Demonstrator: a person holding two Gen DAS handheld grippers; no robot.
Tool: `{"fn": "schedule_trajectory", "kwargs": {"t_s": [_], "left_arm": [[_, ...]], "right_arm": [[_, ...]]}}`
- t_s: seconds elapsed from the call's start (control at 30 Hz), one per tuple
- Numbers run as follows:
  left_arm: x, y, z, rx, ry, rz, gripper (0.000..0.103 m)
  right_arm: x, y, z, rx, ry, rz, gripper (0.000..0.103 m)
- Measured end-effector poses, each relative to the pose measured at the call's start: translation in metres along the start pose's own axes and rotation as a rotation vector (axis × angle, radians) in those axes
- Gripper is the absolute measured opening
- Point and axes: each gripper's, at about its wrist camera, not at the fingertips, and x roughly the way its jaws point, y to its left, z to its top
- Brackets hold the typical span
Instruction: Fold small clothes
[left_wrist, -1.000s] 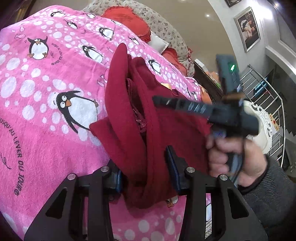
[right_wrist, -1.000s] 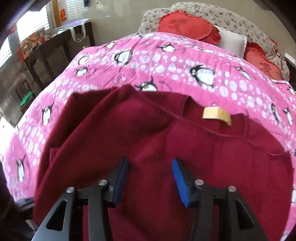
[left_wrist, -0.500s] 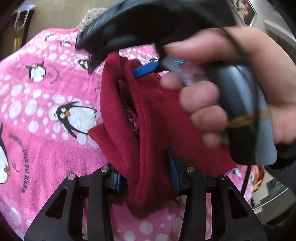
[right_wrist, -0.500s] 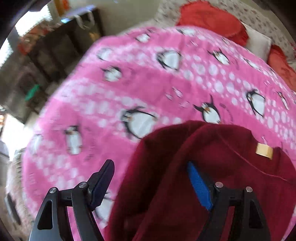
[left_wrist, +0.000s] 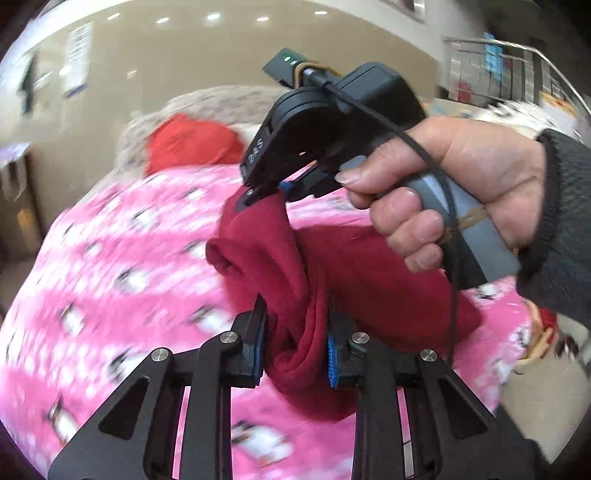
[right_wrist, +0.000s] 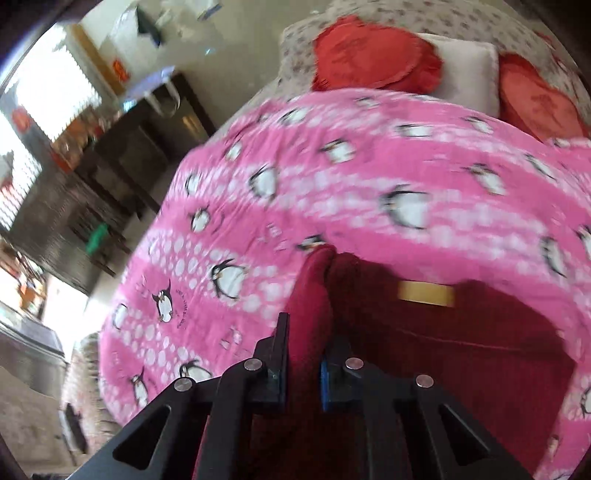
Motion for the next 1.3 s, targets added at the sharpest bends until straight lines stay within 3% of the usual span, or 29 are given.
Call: {"fn": "schedule_trajectory", "kwargs": {"t_s": [0.1,0.23,0.33,0.43,0.53,0.6,0.67,0.77,0.83,0.93,1.03,1.1,1.17,1.3], "left_arm": [[0.016,-0.050,0.023,0.084,0.000,-0.080,0.024],[0.045,-0.107,0.029,0.157,0.040,-0.164,0.024],[0.079,-0.141,0.017,0.183,0.145,-0.219,0.025],[0.101,-0.152,0.001,0.166,0.267,-0.237,0.030],[0.081,-0.146,-0.005,0.118,0.273,-0.282,0.030],[0.059,-0.131,-0.001,0.052,0.259,-0.368,0.030],[0.038,-0.113,0.003,0.003,0.218,-0.403,0.037],[0.023,-0.080,0.005,-0.044,0.140,-0.304,0.049],[0.033,-0.058,0.002,-0.098,0.148,-0.242,0.050],[0.064,-0.039,-0.009,-0.188,0.238,-0.231,0.049],[0.081,-0.046,-0.022,-0.176,0.292,-0.221,0.049],[0.081,-0.052,-0.025,-0.145,0.291,-0.226,0.049],[0.079,-0.056,-0.021,-0.120,0.294,-0.220,0.049],[0.081,-0.039,0.019,-0.150,0.220,-0.218,0.049]], "right_arm": [[-0.045,-0.058,-0.005,0.045,-0.018,0.005,0.011],[-0.073,-0.121,-0.016,0.096,-0.006,-0.025,0.011],[-0.070,-0.155,-0.031,0.096,0.022,-0.088,0.011],[-0.053,-0.180,-0.050,0.099,0.021,-0.122,0.011],[-0.057,-0.190,-0.066,0.147,-0.071,-0.107,0.011],[-0.081,-0.185,-0.075,0.138,-0.187,-0.095,0.011],[-0.108,-0.173,-0.086,0.092,-0.301,-0.123,0.014],[-0.147,-0.155,-0.105,0.026,-0.430,-0.088,0.017],[-0.162,-0.139,-0.120,-0.012,-0.471,-0.042,0.018],[-0.152,-0.115,-0.138,-0.093,-0.399,0.083,0.017],[-0.109,-0.096,-0.150,-0.182,-0.260,-0.003,0.017],[-0.060,-0.114,-0.162,-0.165,-0.134,-0.142,0.017],[-0.062,-0.128,-0.172,-0.130,-0.243,-0.101,0.016],[-0.061,-0.126,-0.176,-0.137,-0.288,-0.119,0.016]]}}
